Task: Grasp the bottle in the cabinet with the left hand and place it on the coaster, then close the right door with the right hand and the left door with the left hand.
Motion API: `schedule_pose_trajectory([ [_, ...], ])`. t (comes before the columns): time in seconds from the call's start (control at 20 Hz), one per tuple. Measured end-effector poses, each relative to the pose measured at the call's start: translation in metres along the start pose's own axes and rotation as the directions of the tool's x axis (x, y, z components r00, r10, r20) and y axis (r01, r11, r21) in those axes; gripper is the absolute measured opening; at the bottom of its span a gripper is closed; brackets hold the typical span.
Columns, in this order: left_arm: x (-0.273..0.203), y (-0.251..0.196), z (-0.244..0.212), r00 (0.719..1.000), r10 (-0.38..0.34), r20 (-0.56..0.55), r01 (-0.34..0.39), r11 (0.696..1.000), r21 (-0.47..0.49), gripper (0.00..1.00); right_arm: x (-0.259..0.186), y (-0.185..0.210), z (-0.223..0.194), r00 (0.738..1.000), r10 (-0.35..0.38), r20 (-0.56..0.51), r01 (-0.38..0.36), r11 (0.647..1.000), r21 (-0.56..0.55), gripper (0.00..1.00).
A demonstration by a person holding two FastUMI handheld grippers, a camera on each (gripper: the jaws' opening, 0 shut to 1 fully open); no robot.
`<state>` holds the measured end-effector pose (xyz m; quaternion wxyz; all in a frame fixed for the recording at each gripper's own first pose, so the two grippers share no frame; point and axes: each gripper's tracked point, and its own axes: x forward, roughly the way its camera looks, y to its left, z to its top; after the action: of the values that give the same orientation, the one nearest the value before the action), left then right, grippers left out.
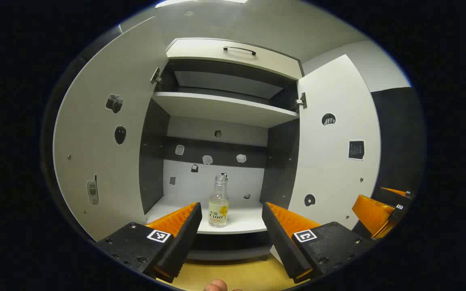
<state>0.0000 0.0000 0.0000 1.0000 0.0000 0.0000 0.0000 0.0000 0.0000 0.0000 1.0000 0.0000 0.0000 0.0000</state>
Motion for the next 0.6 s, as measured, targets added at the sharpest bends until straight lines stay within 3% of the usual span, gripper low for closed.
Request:
schedule_pose_trajectory([
  [0.45, 0.009, 0.012, -0.001, 1.000, 0.023, -0.007, -0.023, 1.000, 0.013, 0.95, 0.013, -0.002, 0.001, 1.000, 0.001, 0.003, -0.001, 1.000, 0.004, 0.96],
  [0.6, 0.013, 0.024, -0.001, 0.998, 0.066, -0.007, -0.065, 0.997, 0.042, 0.93, 0.016, 0.002, 0.000, 1.000, 0.008, 0.005, -0.008, 1.000, -0.014, 0.97],
])
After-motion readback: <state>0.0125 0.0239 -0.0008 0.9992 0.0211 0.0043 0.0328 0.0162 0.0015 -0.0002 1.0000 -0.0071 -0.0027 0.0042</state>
